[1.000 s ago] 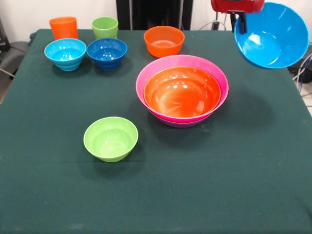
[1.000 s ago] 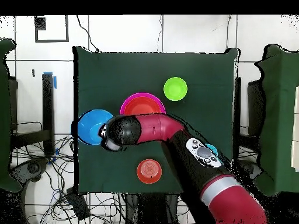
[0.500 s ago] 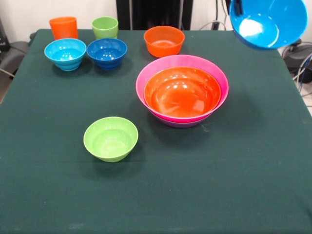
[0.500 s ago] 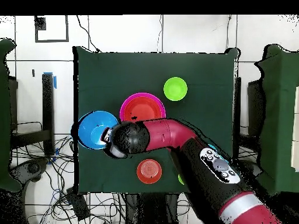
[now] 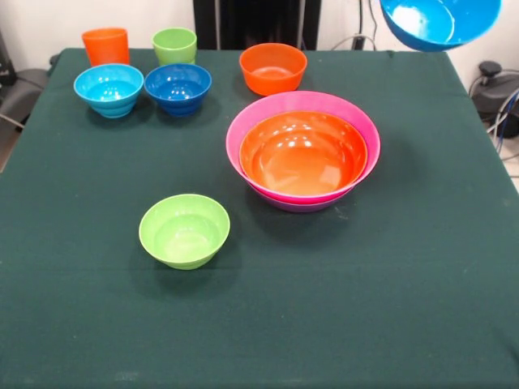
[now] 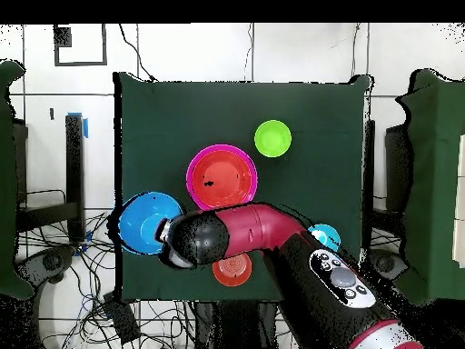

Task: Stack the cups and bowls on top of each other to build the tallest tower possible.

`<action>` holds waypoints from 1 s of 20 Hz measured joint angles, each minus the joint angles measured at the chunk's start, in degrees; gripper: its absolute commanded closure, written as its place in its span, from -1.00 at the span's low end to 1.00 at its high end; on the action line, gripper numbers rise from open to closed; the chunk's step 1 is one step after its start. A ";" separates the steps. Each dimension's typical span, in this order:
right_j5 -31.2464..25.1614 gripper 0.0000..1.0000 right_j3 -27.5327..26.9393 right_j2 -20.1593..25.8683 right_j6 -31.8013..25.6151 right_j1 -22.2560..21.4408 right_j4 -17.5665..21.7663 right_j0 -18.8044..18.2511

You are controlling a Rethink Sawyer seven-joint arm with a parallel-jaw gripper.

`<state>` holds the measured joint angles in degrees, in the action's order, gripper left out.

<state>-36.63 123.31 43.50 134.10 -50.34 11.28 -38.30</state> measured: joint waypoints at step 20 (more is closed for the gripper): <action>3.42 1.00 -12.41 -3.53 -0.20 23.93 22.10 -2.32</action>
<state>-33.21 110.90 39.97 133.90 -26.41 33.37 -40.62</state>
